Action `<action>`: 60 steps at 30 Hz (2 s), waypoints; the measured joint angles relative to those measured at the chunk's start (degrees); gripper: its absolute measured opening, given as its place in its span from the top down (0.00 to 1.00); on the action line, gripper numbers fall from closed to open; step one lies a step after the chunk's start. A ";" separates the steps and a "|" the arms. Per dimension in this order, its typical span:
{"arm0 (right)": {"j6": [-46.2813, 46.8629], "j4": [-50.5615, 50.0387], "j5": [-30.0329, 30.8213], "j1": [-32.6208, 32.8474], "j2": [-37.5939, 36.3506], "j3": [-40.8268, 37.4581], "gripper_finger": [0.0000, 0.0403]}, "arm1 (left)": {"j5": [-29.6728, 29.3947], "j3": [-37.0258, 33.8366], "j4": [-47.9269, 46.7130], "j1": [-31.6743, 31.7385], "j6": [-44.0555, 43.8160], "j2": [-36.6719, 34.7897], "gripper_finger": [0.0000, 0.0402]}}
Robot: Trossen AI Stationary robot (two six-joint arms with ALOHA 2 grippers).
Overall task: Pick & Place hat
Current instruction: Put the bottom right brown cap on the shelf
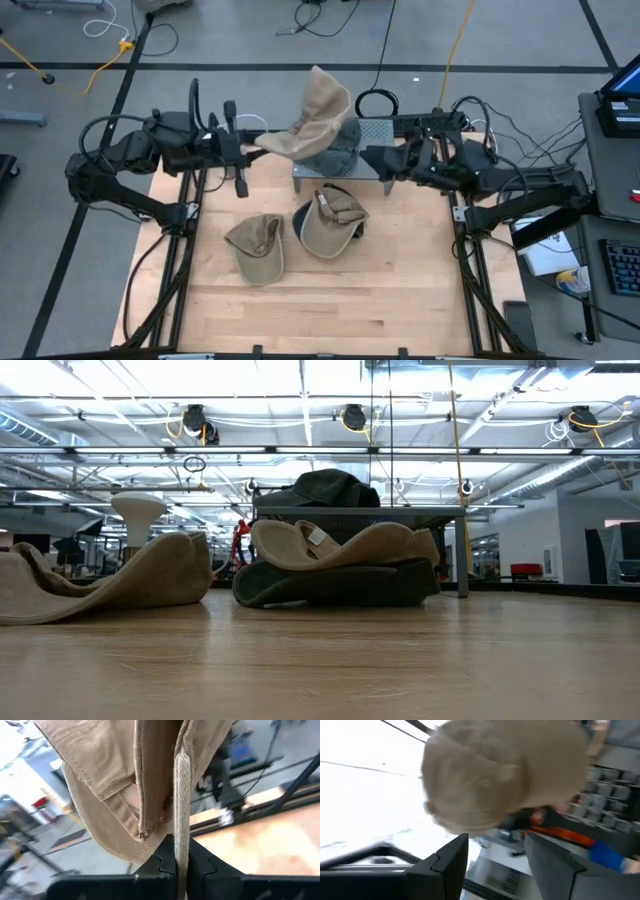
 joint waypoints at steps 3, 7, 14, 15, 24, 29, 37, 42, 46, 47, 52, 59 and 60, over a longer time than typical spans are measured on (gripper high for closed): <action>0.84 10.24 2.48 0.02 0.00 -4.49 0.54 | -4.40 0.00 -0.24 -1.28 3.11 -0.04 0.98; 3.96 15.51 4.28 -0.04 0.04 -8.78 0.56 | -9.81 0.02 0.02 -2.81 7.09 0.92 0.98; 4.96 16.80 3.93 0.00 0.04 -11.17 0.57 | -16.29 0.02 -0.33 -5.13 13.56 5.44 0.98; 4.61 17.32 3.93 0.00 0.04 -11.17 0.57 | -17.10 0.02 -0.29 -5.37 13.88 6.27 0.98; 4.37 19.93 1.56 0.22 0.04 -11.17 0.58 | -20.42 0.02 -0.23 -5.85 13.96 11.43 0.98; 4.49 19.86 0.74 0.63 0.04 -11.17 0.58 | -20.92 0.02 -1.56 -6.27 15.19 12.90 0.98; 12.50 16.46 1.20 0.76 0.02 -11.17 0.58 | -20.46 0.02 -5.08 -7.06 15.67 13.11 0.98; 16.26 12.32 2.66 1.23 0.04 -11.17 0.58 | -20.70 0.02 -7.48 -7.08 15.41 13.14 0.98; 17.79 10.16 4.03 1.59 0.00 -11.17 0.58 | -20.69 0.02 -9.17 -7.10 13.46 13.14 0.98; 18.24 9.44 4.05 1.78 0.01 -11.17 0.59 | -20.74 0.02 -9.30 -7.09 12.87 13.14 0.98; 20.85 5.16 4.11 1.92 0.02 -11.17 0.71 | -20.79 0.02 -8.87 -7.08 12.41 13.14 0.98; 17.67 6.32 4.09 1.92 0.04 -11.17 0.91 | -20.76 0.02 -8.74 -7.10 11.75 13.14 0.98; 17.63 6.60 4.03 1.92 0.04 -11.17 0.91 | -20.75 0.02 -8.72 -7.08 11.47 13.14 0.98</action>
